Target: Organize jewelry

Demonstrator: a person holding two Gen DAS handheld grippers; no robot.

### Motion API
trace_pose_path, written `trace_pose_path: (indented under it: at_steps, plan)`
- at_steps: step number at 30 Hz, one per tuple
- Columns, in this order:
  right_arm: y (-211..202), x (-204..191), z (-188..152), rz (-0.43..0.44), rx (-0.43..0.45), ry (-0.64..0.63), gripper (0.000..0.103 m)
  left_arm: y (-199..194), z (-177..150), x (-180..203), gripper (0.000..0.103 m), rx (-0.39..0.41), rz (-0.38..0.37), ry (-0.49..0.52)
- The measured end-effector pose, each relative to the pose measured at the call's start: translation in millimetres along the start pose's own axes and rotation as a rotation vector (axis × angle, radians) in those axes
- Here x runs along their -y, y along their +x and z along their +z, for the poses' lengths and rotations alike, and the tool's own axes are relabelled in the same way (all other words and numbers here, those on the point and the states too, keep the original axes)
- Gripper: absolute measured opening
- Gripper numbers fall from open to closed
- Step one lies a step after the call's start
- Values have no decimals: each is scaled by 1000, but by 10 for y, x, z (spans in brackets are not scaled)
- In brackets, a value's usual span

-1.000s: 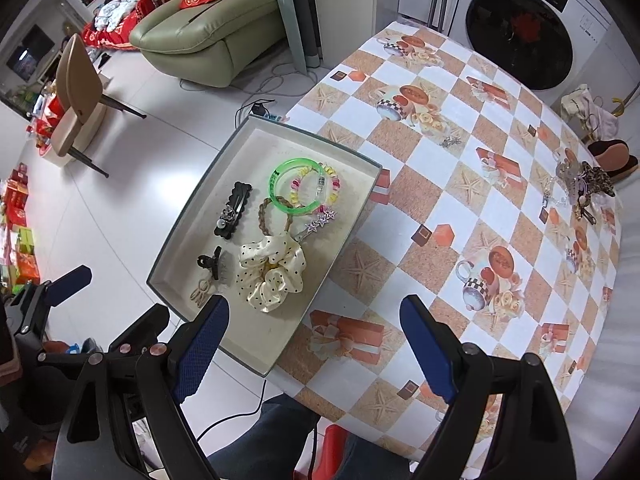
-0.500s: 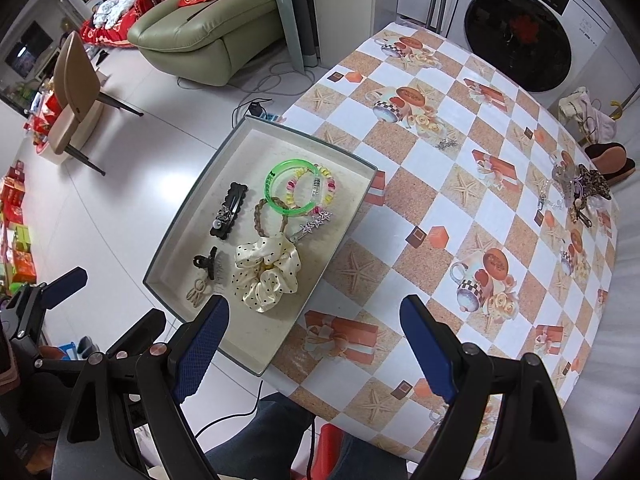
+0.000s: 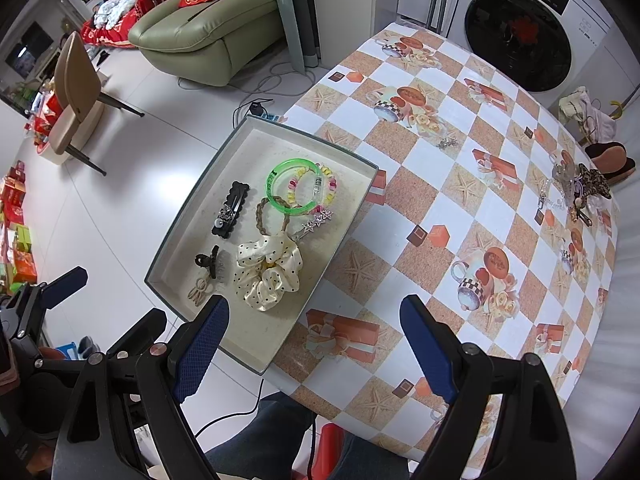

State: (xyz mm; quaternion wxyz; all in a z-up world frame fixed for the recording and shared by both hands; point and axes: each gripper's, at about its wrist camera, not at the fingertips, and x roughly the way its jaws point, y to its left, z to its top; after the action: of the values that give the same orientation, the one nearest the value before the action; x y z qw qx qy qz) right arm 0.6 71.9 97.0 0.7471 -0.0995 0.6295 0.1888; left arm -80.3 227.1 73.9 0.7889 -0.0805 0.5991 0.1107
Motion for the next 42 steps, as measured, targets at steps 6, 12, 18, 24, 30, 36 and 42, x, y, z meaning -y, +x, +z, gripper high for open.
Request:
trace_pose_path:
  at_steps: [6,12,18,24,30,36,42]
  plan:
    - [1,-5,2,0,1,-1,89,-4,-10,-10,103,0,1,-2]
    - [-4,-11,7,1,0,-1,89,-5,-6,-4,103,0,2,-2]
    - [-3,-9,13,1,0,0,89,-11,-5,5,103,0,3,-3]
    - [2,-10,15,1,0,0,89,-9,-10,6,103,0,4,-2]
    - [10,-16,17,3,-1,-2,89,-5,-10,-2,103,-2,5,-1]
    - [18,-15,19,3,-2,-1,89,5,-20,-30,103,-4,6,-3]
    - [21,-34,22,3,-2,-3,89,12,-6,-31,103,-4,6,-1]
